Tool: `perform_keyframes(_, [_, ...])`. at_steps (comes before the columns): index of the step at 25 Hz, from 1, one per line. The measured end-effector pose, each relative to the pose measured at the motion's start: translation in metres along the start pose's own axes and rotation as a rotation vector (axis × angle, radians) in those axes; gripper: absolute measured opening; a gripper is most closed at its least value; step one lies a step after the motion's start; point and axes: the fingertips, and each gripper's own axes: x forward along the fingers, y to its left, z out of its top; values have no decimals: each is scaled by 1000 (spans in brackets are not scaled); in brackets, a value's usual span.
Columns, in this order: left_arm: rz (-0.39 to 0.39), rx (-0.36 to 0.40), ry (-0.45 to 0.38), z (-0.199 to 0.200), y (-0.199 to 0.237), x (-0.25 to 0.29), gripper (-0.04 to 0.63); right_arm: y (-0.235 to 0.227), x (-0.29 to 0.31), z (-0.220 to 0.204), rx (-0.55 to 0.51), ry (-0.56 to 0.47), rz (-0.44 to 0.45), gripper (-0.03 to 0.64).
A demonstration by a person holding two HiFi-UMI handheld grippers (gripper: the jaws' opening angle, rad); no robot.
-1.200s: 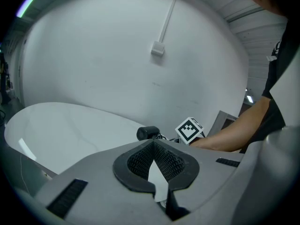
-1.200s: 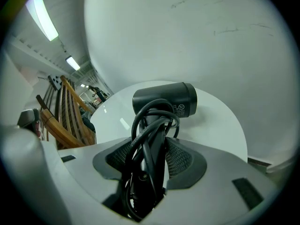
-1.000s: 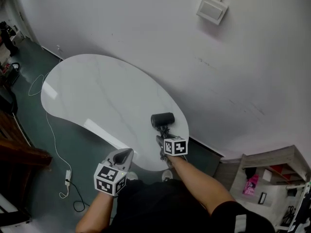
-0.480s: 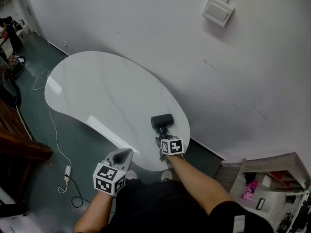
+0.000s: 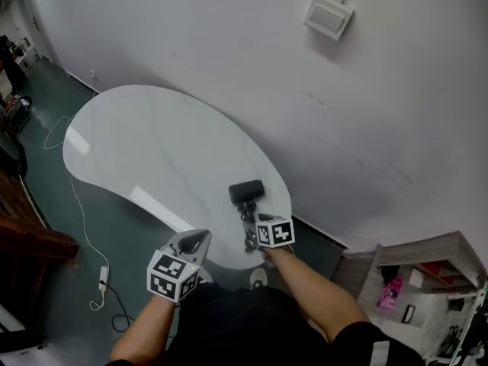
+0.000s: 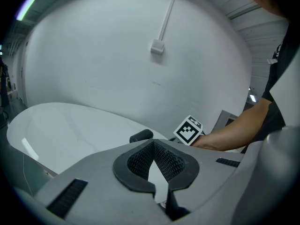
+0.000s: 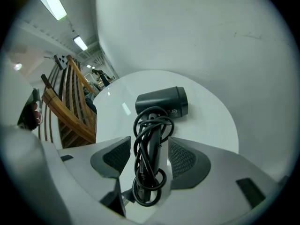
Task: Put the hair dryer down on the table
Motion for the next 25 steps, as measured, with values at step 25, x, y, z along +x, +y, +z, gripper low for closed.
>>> perform_keyframes(25, [-88,69,-76,47,-44,14,11,66,-221,66,-86,-569,235,8])
